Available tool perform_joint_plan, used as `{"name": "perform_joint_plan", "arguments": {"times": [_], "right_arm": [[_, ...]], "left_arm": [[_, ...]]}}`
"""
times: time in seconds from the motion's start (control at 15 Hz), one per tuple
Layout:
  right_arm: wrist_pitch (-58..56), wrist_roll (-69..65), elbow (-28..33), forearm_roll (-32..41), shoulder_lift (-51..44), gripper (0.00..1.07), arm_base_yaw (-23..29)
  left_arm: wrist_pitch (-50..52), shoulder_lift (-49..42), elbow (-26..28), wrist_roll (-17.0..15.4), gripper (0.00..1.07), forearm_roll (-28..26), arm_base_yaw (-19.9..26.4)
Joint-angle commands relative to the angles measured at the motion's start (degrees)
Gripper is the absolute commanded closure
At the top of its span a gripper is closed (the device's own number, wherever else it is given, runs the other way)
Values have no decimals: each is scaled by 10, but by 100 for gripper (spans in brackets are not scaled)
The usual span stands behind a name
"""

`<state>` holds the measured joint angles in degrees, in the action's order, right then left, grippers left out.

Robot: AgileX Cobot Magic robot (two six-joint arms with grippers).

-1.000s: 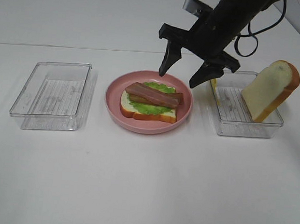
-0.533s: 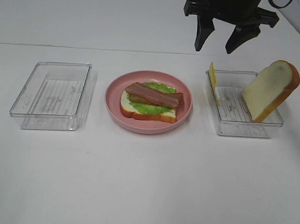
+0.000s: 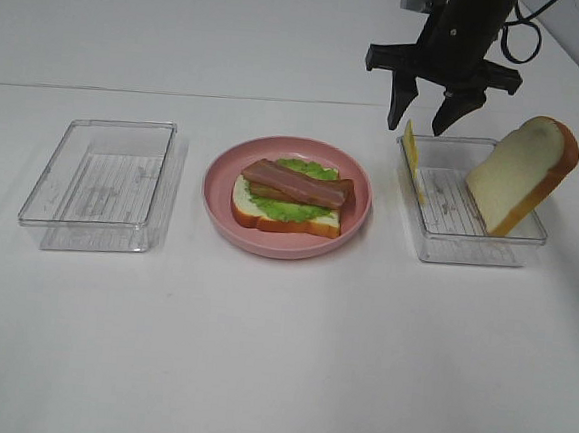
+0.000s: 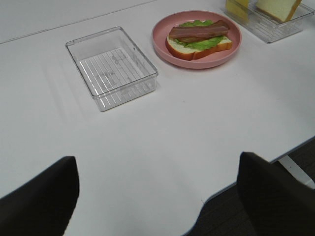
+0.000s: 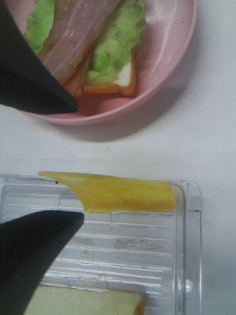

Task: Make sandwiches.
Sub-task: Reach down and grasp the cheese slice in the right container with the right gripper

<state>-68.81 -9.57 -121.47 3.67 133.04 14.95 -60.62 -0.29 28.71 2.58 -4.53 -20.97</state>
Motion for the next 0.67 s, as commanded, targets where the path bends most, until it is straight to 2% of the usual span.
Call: {"name": "perform_joint_plan", "arguments": {"times": [0.07,0.2,0.33,0.4,0.47,0.67], "right_arm": [[1,15,-5,6,24,53,-2],[3,13,-5,-1,33,56,-2],[5,2,-5,-17,34,76,-2],[5,2,-5,-17,34,94,-2],[5,2,-6,-17,34,104,-2],[1,3,-8,-17,33,107,-1]], "left_arm": [[6,-13,-1,2,24,-3,-2],[6,-13,-1,2,24,-3,-2],[6,-13,-1,2,24,-3,-2],[6,-13,-1,2,24,-3,-2],[6,-13,-1,2,24,-3,-2],[6,-13,-1,2,24,-3,-2]]}}
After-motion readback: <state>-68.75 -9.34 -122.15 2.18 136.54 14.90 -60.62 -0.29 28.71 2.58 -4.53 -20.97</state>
